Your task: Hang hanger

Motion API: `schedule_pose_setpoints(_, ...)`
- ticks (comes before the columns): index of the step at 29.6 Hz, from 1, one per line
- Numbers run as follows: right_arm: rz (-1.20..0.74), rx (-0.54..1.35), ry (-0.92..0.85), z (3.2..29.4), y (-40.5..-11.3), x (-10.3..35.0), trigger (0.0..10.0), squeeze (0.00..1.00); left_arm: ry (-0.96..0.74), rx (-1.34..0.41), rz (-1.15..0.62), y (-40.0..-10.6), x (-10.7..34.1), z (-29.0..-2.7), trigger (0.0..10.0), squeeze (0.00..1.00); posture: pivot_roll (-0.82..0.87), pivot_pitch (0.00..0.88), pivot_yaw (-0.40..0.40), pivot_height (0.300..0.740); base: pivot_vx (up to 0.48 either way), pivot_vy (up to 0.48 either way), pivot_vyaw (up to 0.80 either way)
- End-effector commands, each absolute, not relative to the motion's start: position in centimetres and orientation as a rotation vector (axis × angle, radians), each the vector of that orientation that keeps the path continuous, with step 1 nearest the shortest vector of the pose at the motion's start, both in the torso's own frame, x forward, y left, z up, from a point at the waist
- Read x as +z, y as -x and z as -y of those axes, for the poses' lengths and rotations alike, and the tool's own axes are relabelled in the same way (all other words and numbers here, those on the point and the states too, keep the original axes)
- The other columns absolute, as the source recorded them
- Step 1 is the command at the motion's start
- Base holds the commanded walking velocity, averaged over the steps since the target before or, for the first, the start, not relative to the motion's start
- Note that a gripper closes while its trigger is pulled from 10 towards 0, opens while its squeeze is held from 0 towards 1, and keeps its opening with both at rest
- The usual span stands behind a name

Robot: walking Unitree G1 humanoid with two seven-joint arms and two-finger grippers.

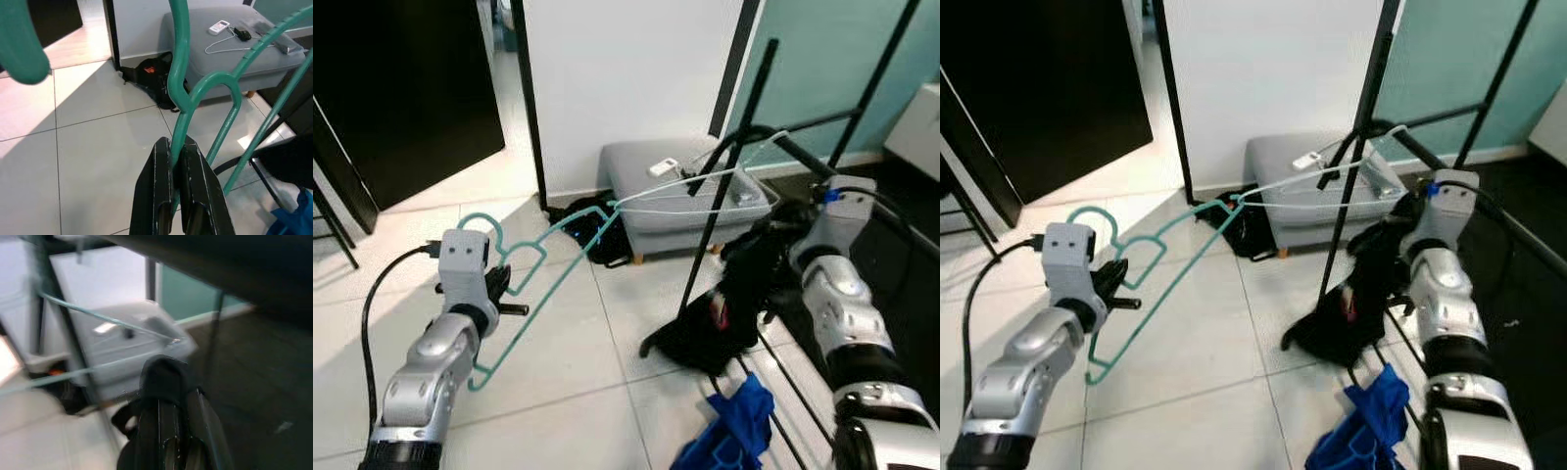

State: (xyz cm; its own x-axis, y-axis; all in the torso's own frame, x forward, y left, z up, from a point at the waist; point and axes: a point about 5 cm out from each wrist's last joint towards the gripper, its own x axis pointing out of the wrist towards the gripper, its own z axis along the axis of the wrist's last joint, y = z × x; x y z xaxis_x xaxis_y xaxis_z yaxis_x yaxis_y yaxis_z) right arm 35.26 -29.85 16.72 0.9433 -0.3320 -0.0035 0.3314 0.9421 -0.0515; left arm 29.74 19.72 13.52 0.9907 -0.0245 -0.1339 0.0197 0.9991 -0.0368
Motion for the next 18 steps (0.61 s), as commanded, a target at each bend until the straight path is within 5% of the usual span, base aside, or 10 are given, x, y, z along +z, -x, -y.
schedule_pose_setpoints(1,-0.009,-0.367,0.047,29.9,-35.4,16.7,10.0,0.00,0.024,0.066,-0.207,-29.1,12.0,-21.5,10.0,0.00,0.02,0.023,-0.062,0.740,0.000,0.000,0.77)
schedule_pose_setpoints(9,-0.199,-0.533,0.082,33.0,-32.7,12.3,10.0,0.00,0.028,0.005,-0.177,-29.2,12.4,-21.0,10.0,0.00,0.02,0.033,-0.064,0.740,0.000,0.000,0.77)
schedule_pose_setpoints(13,-0.177,-0.497,0.055,32.5,-33.0,12.4,10.0,0.00,0.025,-0.007,-0.153,-29.1,12.7,-21.0,10.0,0.00,0.01,0.034,-0.061,0.740,0.000,0.000,0.77)
schedule_pose_setpoints(18,-0.106,-0.385,0.020,30.5,-34.5,13.3,10.0,0.00,0.027,-0.036,-0.150,-29.0,12.8,-20.9,10.0,0.00,0.01,0.036,-0.062,0.740,0.000,-0.088,0.00)
